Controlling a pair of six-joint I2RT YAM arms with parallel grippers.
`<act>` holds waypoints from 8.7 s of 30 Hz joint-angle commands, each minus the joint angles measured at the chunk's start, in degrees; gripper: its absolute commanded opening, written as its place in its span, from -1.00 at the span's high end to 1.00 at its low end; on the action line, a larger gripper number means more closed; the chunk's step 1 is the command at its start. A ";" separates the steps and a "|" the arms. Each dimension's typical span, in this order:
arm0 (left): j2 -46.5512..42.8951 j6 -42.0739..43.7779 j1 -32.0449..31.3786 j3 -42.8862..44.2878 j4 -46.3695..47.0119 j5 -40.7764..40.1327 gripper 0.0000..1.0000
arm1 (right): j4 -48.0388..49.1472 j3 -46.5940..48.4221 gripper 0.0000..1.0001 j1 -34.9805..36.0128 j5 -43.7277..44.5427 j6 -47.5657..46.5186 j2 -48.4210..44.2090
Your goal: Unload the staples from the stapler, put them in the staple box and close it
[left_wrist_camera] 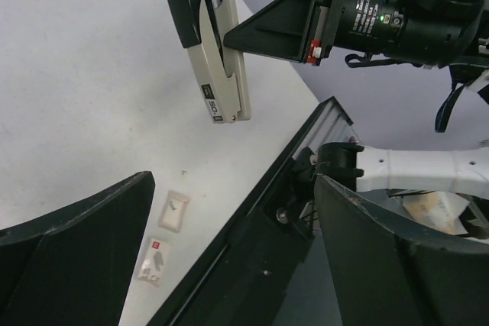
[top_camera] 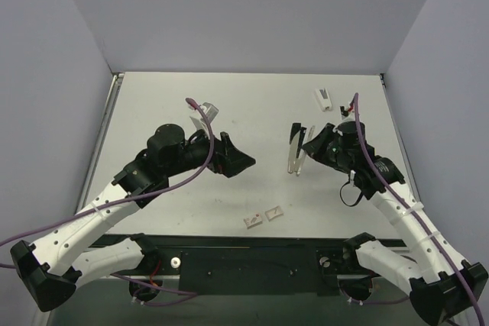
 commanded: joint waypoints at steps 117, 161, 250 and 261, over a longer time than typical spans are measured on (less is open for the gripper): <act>-2.79 -10.17 -0.47 -10.06 32.36 9.84 1.00 | -6.68 13.12 0.04 41.13 24.41 -5.34 -13.80; -6.30 3.02 -2.05 -5.31 23.03 39.29 1.00 | -24.44 37.30 0.09 40.33 -23.13 -35.41 8.17; 0.63 9.88 -5.92 3.83 11.08 15.13 1.00 | -16.53 26.40 0.59 39.63 10.70 -31.63 -7.66; 1.78 10.93 -5.92 4.88 8.89 7.56 1.00 | -8.36 25.17 1.00 39.37 20.36 -22.58 -0.54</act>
